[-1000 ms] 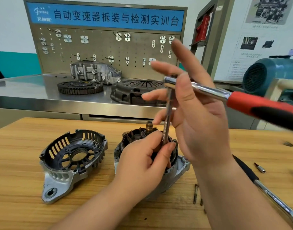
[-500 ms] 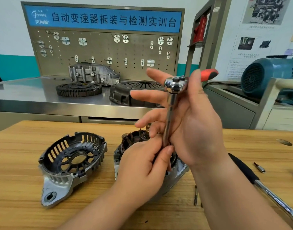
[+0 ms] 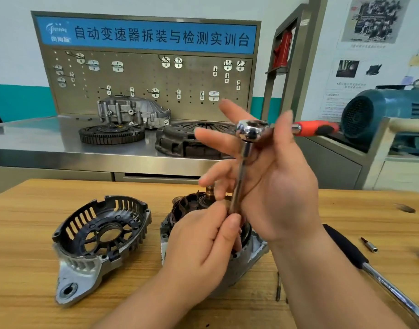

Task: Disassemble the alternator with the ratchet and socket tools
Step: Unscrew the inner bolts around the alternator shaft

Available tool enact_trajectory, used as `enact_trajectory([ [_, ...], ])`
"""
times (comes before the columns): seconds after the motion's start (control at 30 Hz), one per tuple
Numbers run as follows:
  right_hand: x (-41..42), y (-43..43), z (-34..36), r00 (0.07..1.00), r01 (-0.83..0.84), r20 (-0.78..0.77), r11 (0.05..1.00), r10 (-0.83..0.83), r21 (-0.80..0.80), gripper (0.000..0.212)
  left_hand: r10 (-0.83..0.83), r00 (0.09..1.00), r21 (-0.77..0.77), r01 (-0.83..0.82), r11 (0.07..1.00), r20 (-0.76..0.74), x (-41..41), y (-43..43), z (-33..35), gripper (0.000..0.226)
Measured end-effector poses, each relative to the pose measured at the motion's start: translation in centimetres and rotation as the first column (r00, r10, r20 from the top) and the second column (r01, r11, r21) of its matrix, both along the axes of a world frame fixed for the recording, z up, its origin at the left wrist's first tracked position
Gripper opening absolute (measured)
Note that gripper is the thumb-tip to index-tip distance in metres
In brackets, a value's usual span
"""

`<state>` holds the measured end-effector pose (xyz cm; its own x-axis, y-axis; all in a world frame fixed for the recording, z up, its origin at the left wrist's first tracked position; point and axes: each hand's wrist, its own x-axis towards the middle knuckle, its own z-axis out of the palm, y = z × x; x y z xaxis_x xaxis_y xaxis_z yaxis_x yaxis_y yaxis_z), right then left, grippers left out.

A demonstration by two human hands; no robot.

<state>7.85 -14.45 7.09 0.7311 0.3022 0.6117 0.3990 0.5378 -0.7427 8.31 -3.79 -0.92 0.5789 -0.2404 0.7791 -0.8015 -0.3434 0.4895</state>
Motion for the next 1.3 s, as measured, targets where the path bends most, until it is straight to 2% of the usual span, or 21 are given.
enact_trajectory([
  [0.07,0.08,-0.15,-0.01,0.999,-0.028,-0.026,0.999,0.028,-0.018,0.063,0.016,1.0,0.032,-0.017,0.999,0.024,0.02,-0.02,0.06,0.039],
  [0.13,0.03,0.09,-0.08,1.0,0.006,0.014,1.0,-0.006,-0.011,0.062,0.016,1.0,0.032,-0.016,0.999,0.003,-0.01,-0.02,0.02,0.04],
  [0.2,-0.08,0.33,-0.06,0.993,0.082,0.086,0.997,-0.082,0.006,0.053,0.017,0.999,0.0,-0.017,1.0,-0.029,-0.03,-0.02,-0.05,0.04],
  [0.3,-0.36,-0.05,0.33,0.945,0.227,0.236,0.973,-0.227,0.028,0.028,0.015,0.998,-0.043,-0.017,0.999,-0.057,-0.02,-0.06,-0.04,0.038],
  [0.4,-0.51,-0.46,0.67,0.89,0.327,0.33,0.945,-0.316,0.026,0.031,0.03,0.997,-0.023,-0.032,0.999,-0.069,-0.02,-0.1,-0.04,0.037],
  [0.5,-0.48,-0.1,0.54,0.955,0.209,0.208,0.978,-0.21,0.028,0.033,0.024,0.998,-0.017,-0.025,1.0,-0.059,-0.02,-0.02,-0.1,0.037],
  [0.57,-0.26,0.09,0.35,0.993,0.091,0.077,0.996,-0.091,0.003,0.049,-0.012,0.999,-0.02,0.011,1.0,-0.048,-0.06,0.07,-0.02,0.037],
  [0.63,-0.13,0.04,0.28,1.0,-0.015,-0.016,0.999,0.015,-0.029,0.06,-0.011,0.999,0.001,0.011,1.0,-0.031,-0.11,0.07,0.09,0.037],
  [0.7,-0.01,-0.02,0.19,0.999,-0.045,-0.032,0.998,0.043,-0.05,0.063,0.011,1.0,0.026,-0.011,1.0,-0.023,-0.11,0.03,0.13,0.038],
  [0.83,-0.11,0.22,0.12,0.99,0.093,0.108,0.995,-0.089,-0.032,0.05,0.027,0.998,0.013,-0.026,1.0,-0.051,-0.07,0.02,0.06,0.037],
  [0.93,-0.34,-0.09,0.35,0.911,0.287,0.311,0.958,-0.27,-0.009,0.028,0.024,0.996,-0.012,-0.025,1.0,-0.083,-0.06,-0.05,0.16,0.035],
  [1.03,-0.4,-0.3,0.63,0.839,0.381,0.426,0.924,-0.337,-0.02,0.033,0.037,0.996,0.016,-0.036,0.999,-0.076,-0.05,-0.1,0.19,0.037],
  [1.13,-0.29,0.01,0.42,0.923,0.25,0.306,0.968,-0.233,-0.017,0.033,0.032,0.998,0.026,-0.031,0.999,-0.055,-0.04,0.08,0.1,0.041],
  [1.2,-0.14,0.12,0.22,0.98,0.121,0.158,0.993,-0.117,-0.016,0.048,0.009,0.999,0.019,-0.008,1.0,-0.043,-0.02,0.15,0.1,0.041],
  [1.3,-0.03,-0.09,0.1,1.0,-0.031,-0.001,0.999,0.031,-0.036,0.062,0.004,1.0,0.04,-0.003,0.999,-0.017,-0.04,0.07,0.22,0.038],
])
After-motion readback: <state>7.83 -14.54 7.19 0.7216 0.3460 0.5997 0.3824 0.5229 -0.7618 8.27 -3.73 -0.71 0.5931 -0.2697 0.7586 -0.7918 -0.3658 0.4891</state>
